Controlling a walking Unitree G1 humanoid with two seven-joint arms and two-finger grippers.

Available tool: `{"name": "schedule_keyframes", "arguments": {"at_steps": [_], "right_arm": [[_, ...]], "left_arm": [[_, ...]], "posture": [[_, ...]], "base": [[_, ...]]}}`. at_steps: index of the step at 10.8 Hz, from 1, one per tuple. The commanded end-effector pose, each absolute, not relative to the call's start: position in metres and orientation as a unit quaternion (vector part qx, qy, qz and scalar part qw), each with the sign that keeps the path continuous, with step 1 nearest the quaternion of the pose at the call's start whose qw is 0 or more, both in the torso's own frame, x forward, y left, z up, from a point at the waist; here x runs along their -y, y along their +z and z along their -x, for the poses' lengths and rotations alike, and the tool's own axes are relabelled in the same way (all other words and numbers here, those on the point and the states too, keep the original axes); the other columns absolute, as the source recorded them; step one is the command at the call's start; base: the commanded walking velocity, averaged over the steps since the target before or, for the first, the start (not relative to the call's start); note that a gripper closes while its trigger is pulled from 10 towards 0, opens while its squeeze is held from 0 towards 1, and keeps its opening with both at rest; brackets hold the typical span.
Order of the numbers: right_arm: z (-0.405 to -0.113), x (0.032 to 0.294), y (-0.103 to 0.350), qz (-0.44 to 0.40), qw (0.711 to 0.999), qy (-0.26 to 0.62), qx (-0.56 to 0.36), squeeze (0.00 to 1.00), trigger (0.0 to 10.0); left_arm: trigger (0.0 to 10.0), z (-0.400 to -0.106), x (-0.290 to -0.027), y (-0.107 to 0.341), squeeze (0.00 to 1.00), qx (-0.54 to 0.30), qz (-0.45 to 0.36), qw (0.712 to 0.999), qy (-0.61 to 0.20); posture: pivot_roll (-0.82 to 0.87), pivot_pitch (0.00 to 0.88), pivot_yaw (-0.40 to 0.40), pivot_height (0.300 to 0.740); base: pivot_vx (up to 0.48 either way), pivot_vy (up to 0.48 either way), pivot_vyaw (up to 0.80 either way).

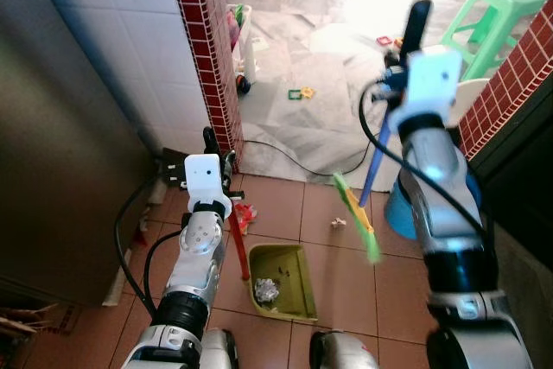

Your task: Sweep floor

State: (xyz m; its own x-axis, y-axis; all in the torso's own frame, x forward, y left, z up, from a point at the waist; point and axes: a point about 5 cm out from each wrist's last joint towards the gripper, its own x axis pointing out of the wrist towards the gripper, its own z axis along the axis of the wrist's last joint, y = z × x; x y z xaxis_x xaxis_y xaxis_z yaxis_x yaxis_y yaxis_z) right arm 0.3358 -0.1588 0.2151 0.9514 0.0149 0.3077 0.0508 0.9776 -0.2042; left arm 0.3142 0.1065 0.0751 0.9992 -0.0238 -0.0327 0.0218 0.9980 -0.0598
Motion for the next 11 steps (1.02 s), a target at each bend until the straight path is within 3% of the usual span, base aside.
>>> {"name": "schedule_keyframes", "arguments": {"at_steps": [1,4,8,11], "right_arm": [[-0.331,0.162,0.219,0.129,0.977,-0.012,0.172,0.00,10.0],[-0.320,0.181,0.171,0.158,0.981,-0.076,0.080,0.00,10.0],[-0.331,0.138,0.164,0.094,0.991,-0.056,0.080,0.00,10.0],[-0.333,0.142,0.163,0.099,0.990,-0.056,0.083,0.00,10.0]], "left_arm": [[10.0,-0.315,-0.108,0.078,0.00,-0.017,0.032,0.999,-0.021],[10.0,-0.308,-0.115,0.085,0.00,-0.007,0.048,0.998,-0.037],[10.0,-0.303,-0.118,0.083,0.00,-0.026,0.071,0.995,-0.066],[10.0,-0.306,-0.118,0.093,0.00,-0.018,0.087,0.993,-0.076]], "posture": [[-0.10,0.111,0.053,0.740],[-0.09,0.105,0.069,0.740],[-0.06,0.079,0.088,0.740],[-0.06,0.077,0.076,0.740]], "base": [[0.000,0.000,0.00],[0.000,0.000,0.00],[0.000,0.000,-0.75],[0.000,0.129,-0.80]]}}
